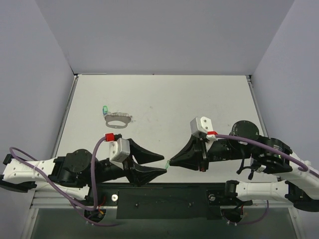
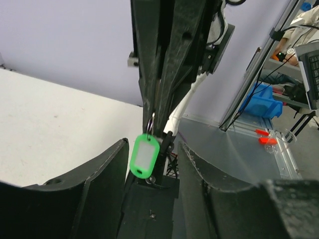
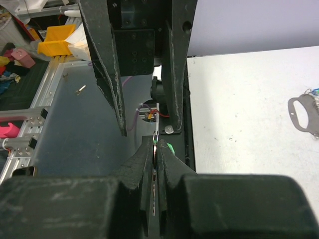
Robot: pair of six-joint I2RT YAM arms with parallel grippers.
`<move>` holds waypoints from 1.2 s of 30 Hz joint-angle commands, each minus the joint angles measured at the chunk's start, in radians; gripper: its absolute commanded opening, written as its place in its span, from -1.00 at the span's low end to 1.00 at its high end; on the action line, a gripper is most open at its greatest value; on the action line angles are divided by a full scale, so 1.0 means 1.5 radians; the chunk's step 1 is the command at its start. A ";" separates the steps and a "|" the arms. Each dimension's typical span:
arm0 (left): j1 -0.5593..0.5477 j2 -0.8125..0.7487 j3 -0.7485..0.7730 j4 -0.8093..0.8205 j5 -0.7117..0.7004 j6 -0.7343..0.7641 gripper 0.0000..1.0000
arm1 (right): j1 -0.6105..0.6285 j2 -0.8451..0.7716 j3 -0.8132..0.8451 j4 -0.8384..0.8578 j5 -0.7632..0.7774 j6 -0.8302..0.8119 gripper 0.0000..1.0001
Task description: Remove the keys from the keyring
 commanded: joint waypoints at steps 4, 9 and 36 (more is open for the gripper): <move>0.001 -0.028 -0.003 0.080 0.011 0.059 0.01 | -0.032 0.030 -0.010 0.088 -0.101 0.034 -1.00; 0.001 -0.037 -0.005 0.066 0.006 0.066 -0.13 | -0.042 0.031 -0.016 0.128 -0.131 0.055 -1.00; 0.001 -0.026 0.012 0.084 0.017 0.070 -0.36 | -0.050 0.034 -0.026 0.178 -0.159 0.095 -1.00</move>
